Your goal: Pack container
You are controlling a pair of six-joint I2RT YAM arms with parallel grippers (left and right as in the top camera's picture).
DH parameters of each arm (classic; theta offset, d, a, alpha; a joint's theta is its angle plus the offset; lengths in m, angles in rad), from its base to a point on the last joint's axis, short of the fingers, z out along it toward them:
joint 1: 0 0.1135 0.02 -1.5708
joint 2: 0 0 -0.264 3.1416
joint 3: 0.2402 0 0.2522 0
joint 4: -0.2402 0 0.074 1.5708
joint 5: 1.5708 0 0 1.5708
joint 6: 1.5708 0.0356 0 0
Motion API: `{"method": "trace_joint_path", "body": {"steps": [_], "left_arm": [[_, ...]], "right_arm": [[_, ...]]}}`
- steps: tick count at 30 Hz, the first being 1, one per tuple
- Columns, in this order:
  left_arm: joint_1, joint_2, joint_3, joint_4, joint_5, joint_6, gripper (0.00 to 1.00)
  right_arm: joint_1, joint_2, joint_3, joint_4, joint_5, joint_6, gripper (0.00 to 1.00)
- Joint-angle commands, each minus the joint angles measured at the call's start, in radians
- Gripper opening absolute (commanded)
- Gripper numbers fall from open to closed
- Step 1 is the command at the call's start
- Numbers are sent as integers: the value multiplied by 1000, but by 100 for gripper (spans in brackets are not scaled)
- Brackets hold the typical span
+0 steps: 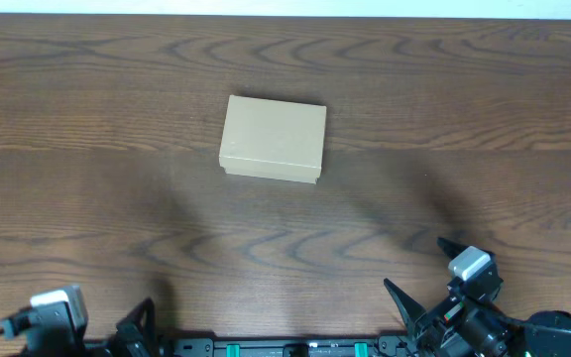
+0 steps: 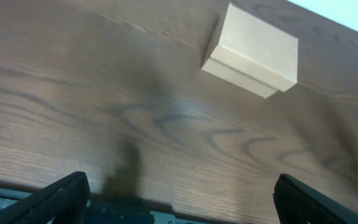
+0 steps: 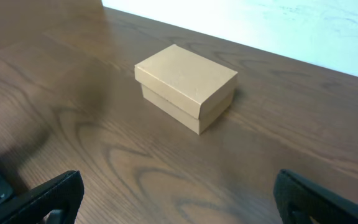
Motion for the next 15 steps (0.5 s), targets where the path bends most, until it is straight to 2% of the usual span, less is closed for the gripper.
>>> {"method": "trace_joint_path", "body": {"steps": [1, 9, 15], "left_arm": [[6, -64, -51, 8, 8, -9, 95], [6, -81, -58, 25, 5, -25, 95], [6, -81, -58, 26, 5, -98, 95]], "right_arm": [[-9, -13, -13, -1, 6, 22, 99], [-9, -13, -13, -7, 5, 22, 99], [-9, -13, -13, -13, 5, 22, 99]]}}
